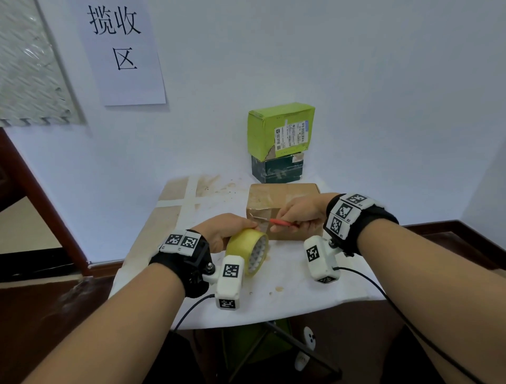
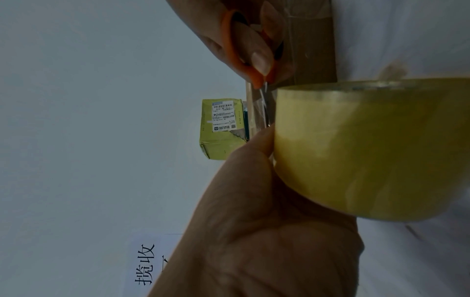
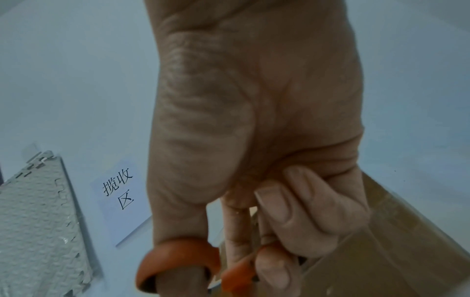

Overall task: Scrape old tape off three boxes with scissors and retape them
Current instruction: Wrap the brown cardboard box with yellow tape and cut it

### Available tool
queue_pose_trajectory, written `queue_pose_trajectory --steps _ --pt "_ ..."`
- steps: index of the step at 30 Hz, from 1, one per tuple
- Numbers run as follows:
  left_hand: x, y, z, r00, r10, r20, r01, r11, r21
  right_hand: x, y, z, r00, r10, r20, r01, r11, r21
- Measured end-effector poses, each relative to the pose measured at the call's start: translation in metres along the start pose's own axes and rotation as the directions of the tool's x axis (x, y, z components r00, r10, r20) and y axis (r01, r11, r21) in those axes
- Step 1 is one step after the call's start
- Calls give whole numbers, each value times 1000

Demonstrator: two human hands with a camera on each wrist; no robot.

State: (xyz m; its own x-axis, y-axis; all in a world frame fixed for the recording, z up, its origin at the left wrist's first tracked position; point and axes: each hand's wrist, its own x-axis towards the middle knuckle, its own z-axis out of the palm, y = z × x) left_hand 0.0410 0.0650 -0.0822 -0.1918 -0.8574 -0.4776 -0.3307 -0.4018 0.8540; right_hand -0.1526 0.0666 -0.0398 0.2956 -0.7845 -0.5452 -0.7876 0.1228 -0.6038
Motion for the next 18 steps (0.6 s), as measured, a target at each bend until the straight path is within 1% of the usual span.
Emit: queue_pose_trajectory --steps 3,6,9,11,14,16,18 --pt "1 1 0 1000 8 3 -8 1000 8 5 0 -1 999 49 4 -49 999 11" --pt "1 0 0 1000 18 6 -18 1000 15 10 1 -3 989 133 62 -134 991 14" --pt "-1 0 -1 1000 21 5 -21 999 36 9 1 -3 985 150 91 -152 988 13" --pt "-2 0 -1 1000 26 -1 -25 998 61 6 2 -2 983 165 84 -166 986 0" --pt "-9 2 -2 1000 30 -3 -30 994 110 7 6 -3 973 230 33 -228 972 -60" --pt "-13 5 -3 1000 20 6 -21 991 129 8 9 -3 972 233 20 -230 967 -107" --pt "-15 7 -4 1000 14 12 -16 989 149 8 9 -2 973 228 22 -225 970 -94"
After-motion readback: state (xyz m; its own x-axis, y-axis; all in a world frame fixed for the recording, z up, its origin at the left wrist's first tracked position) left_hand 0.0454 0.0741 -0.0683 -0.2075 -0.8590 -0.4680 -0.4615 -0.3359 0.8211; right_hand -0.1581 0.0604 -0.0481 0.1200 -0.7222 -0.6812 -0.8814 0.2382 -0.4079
